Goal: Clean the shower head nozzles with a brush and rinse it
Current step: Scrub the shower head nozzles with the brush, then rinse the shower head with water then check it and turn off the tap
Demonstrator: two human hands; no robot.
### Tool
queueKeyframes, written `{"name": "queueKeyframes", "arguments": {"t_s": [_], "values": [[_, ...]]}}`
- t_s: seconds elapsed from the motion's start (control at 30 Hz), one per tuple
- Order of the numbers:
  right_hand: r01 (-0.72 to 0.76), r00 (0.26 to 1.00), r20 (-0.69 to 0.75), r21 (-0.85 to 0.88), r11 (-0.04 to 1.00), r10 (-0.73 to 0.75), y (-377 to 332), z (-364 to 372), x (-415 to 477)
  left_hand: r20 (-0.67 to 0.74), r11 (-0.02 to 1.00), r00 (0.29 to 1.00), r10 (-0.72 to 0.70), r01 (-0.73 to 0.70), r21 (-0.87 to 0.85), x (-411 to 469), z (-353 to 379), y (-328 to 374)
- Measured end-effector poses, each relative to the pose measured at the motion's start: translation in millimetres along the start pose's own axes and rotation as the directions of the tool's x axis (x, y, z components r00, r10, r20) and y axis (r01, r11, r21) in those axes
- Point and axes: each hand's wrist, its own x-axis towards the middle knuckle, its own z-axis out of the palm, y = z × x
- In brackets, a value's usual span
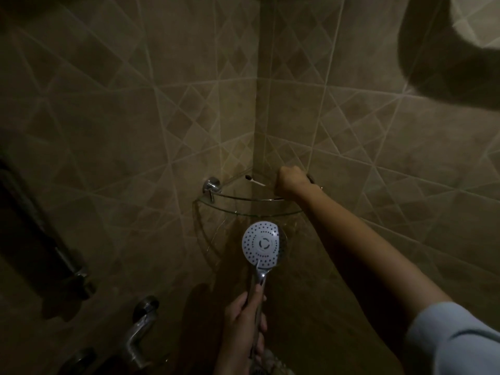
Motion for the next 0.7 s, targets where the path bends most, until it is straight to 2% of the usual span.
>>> {"name": "queueKeyframes", "arguments": {"t_s": [0.2,0.4,0.5,0.6,0.7], "values": [[-0.031,1.000,0.002,0.034,0.999,0.031,9.0,6.4,2.6,0.008,1.000,1.000,-0.002,0.002,0.012,-7.1,4.0,1.4],[-0.016,0.997,-0.067,0.259,0.966,0.035,25.7,11.2,-9.0,0.020,1.000,1.000,-0.003,0.003,-0.011,-14.0,8.7,3.2],[0.019,0.992,-0.125,0.396,0.918,0.033,37.8,16.0,-29.2,0.011,1.000,1.000,0.016,-0.016,0.003,-16.5,13.8,1.6],[0.133,0.967,-0.255,0.484,0.865,-0.006,48.9,19.0,-67.7,0.011,0.999,0.999,0.046,-0.047,0.008,-20.6,22.4,-2.5],[0.196,0.940,-0.339,0.615,0.764,0.031,65.5,25.7,-113.1,0.022,0.997,0.997,0.074,-0.074,0.008,-23.1,36.0,-8.7]]}}
